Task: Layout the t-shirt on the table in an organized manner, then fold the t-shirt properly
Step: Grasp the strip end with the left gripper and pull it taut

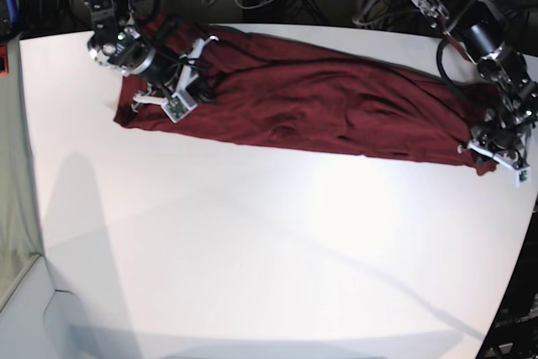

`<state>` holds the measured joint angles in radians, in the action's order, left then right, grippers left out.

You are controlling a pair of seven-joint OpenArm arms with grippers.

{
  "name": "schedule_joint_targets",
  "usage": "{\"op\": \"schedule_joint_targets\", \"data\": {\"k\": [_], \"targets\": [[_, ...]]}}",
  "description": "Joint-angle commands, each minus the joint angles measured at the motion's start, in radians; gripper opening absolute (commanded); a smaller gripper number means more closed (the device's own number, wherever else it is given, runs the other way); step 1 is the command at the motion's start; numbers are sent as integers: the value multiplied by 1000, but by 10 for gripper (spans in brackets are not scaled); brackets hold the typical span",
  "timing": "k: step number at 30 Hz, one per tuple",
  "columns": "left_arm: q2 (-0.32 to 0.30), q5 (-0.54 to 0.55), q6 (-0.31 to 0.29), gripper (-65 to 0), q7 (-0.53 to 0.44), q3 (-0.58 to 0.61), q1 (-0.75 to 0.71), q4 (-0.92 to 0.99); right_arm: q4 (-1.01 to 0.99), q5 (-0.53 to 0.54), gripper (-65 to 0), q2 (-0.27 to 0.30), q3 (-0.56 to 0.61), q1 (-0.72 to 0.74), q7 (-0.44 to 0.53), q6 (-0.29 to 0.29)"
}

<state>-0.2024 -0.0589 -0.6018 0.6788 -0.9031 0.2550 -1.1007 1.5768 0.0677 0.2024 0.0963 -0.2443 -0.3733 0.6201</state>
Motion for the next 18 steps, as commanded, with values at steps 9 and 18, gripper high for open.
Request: {"op": "schedule_joint_targets", "data": {"k": [9, 18], "targets": [[-22, 15, -2, -507, -21, -6, 16, -32, 10, -3, -650, 10, -5, 6, -2, 1], [-21, 15, -11, -646, -9, -109, 10, -91, 10, -3, -650, 10, -5, 6, -2, 1]]}}
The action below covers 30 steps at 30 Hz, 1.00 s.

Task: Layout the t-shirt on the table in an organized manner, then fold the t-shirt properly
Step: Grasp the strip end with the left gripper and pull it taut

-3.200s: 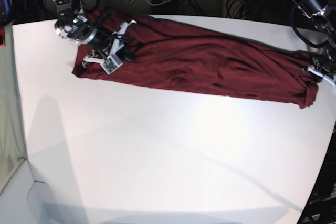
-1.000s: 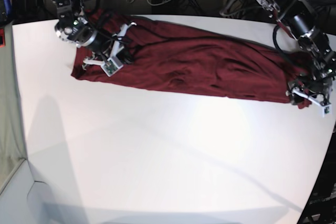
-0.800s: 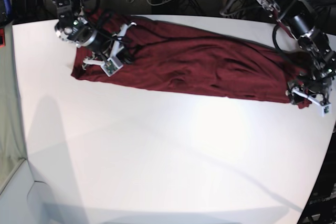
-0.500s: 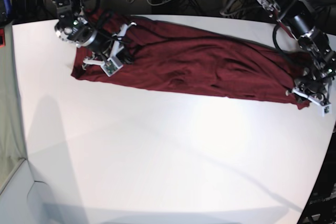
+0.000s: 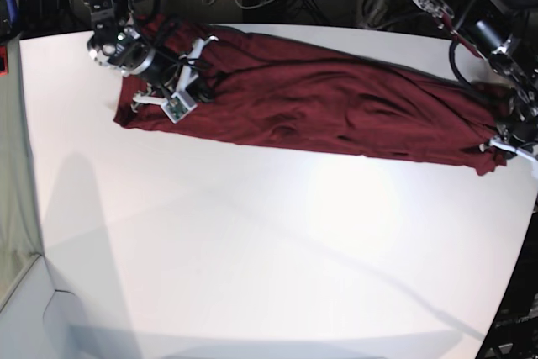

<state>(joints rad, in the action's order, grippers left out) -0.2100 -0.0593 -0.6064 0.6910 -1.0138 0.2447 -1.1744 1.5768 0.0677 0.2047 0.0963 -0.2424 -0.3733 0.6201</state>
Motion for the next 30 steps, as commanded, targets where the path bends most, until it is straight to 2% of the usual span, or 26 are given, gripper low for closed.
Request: {"op": "schedule_joint_targets", "data": {"k": [1, 14, 20, 23, 25, 30], "targets": [[-15, 16, -7, -647, -21, 0, 20, -17, 10, -3, -650, 6, -5, 4, -2, 1], [-6, 22, -10, -647, -21, -3, -83, -158, 10, -3, -650, 5, -2, 4, -2, 1], [-15, 160, 1, -647, -18, -4, -120, -172, 10, -3, -650, 2, 1, 4, -3, 1], [-19, 184, 1, -647, 40, -36, -112, -172, 10, -3, -650, 2, 1, 4, -3, 1], [-44, 189, -7, -647, 89, -55, -109, -180, 10, -3, -650, 2, 1, 4, -3, 1], [-47, 189, -8, -647, 155, -56, -95, -289, 10, -3, -650, 2, 1, 4, -3, 1]]}}
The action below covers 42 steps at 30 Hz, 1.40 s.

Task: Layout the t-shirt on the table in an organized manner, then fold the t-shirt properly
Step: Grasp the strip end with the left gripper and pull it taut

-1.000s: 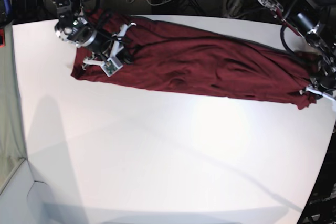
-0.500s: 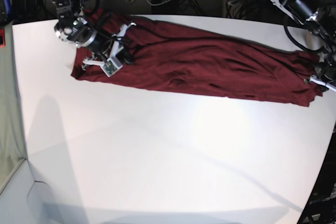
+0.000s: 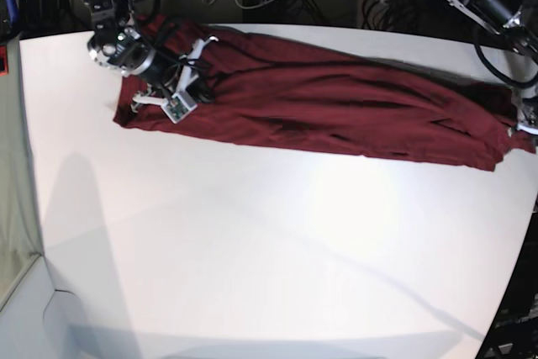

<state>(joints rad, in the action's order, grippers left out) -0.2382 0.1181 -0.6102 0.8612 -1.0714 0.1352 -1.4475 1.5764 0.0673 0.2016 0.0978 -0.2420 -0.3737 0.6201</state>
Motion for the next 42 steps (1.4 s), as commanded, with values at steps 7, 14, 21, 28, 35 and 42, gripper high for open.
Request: {"op": "schedule_joint_targets", "data": {"k": [7, 14, 21, 28, 35, 42], "targets": [[-17, 12, -4, -647, 40, 1, 17, -94, 12, -2, -650, 3, 0, 3, -3, 1], [-14, 12, -4, -647, 28, 0, -21, -86, 19, 2, -650, 3, 0, 2, -3, 1], [18, 12, -4, -647, 26, 0, -29, -69, 17, 2, -650, 3, 0, 2, -1, 1], [17, 2, -4, -645, 26, 0, -32, 8, 19, 2, -650, 3, 0, 2, -1, 1], [17, 5, -6, -600, 26, 4, -64, 21, 19, 1, -650, 3, 0, 2, -1, 1], [17, 10, -6, -303, 26, 3, -81, 11, 19, 1, -650, 3, 0, 2, -1, 1]]}}
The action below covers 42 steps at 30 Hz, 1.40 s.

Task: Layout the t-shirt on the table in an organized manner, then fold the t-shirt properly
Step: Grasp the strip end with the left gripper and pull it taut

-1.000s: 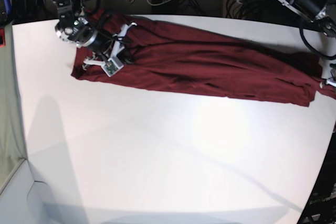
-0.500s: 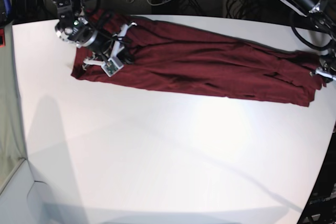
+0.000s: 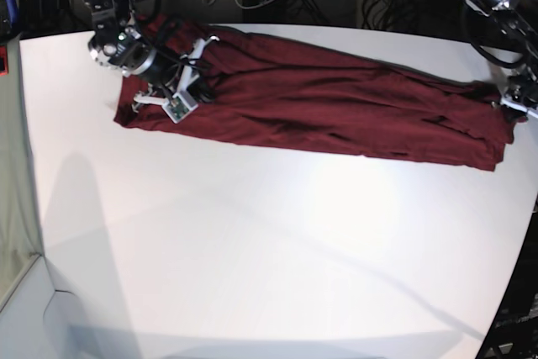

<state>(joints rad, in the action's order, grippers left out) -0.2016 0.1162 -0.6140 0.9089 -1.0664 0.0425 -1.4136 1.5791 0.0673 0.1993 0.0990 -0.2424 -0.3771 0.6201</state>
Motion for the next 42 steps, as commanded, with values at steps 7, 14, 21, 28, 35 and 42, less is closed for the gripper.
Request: {"op": "schedule_joint_targets", "data": {"k": [7, 14, 21, 28, 35, 42], "targets": [[-22, 13, -2, -248, -21, -5, 20, -25, 16, 2, -650, 6, -2, 2, 2, 1], [-25, 6, -2, -248, -23, 1, 70, 38, 16, 2, -650, 6, -2, 2, 3, 1], [-31, 1, 9, -248, -23, 1, 139, 118, 16, 1, -650, 6, -2, 2, 2, 1], [-51, -74, 9, -247, -159, 2, 147, 216, 16, 1, -650, 7, -2, 1, 3, 1], [-55, -68, 6, -247, -188, 2, 148, 308, 16, -1, -650, 12, -2, 2, 0, 1], [-52, -75, 3, -247, -245, 2, 158, 379, 16, -1, -650, 12, 0, 2, 0, 1]]}}
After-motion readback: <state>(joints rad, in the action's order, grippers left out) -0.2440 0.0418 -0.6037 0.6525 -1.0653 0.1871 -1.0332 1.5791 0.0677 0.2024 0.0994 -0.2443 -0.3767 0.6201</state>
